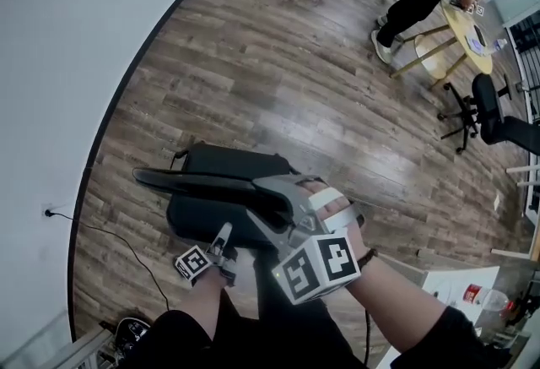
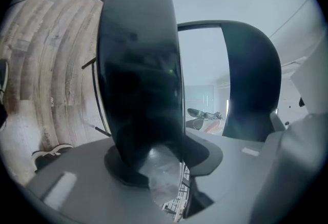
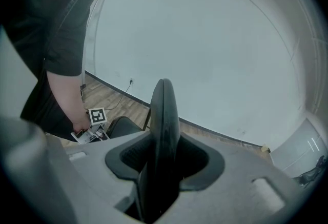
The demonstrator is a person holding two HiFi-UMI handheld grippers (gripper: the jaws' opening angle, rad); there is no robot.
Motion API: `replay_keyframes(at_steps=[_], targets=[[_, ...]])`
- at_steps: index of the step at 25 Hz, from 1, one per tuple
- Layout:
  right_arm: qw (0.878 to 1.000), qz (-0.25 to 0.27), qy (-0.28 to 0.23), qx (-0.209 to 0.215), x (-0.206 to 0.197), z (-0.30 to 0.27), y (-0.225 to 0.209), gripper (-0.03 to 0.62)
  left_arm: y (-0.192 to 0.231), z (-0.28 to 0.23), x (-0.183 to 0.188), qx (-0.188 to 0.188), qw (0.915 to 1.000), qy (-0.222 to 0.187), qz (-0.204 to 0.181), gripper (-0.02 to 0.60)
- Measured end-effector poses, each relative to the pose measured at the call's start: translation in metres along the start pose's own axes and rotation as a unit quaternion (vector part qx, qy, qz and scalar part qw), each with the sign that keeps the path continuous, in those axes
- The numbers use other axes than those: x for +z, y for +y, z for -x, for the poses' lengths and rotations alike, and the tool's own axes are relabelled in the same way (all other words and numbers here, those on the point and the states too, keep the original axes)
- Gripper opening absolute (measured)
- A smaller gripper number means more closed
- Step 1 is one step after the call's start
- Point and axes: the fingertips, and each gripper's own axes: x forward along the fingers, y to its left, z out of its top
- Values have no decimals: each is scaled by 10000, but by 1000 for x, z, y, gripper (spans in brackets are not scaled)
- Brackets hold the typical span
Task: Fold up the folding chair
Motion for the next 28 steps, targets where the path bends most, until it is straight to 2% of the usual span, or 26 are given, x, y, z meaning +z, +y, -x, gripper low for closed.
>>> replay_keyframes(at_steps=[3,7,11,19,28], targets=[[10000,15,43,-13,5,2,8,154,-13,-4,6,-4,10000,4,-72,156],[10000,42,72,-16,8,8,23,149,-37,-11,8,-185,9998,14,-29,149],[9999,55,91,23,12,11,42,143,-40,-13,11,64,9999,89,-116,149],[9999,-26,153,74,18,13,65,135,-57,-20,16,158,9995,180,-210,144],[9997,-80,162,174,20,11,83,124,-56,-29,22,581,9979,234,-144,143]])
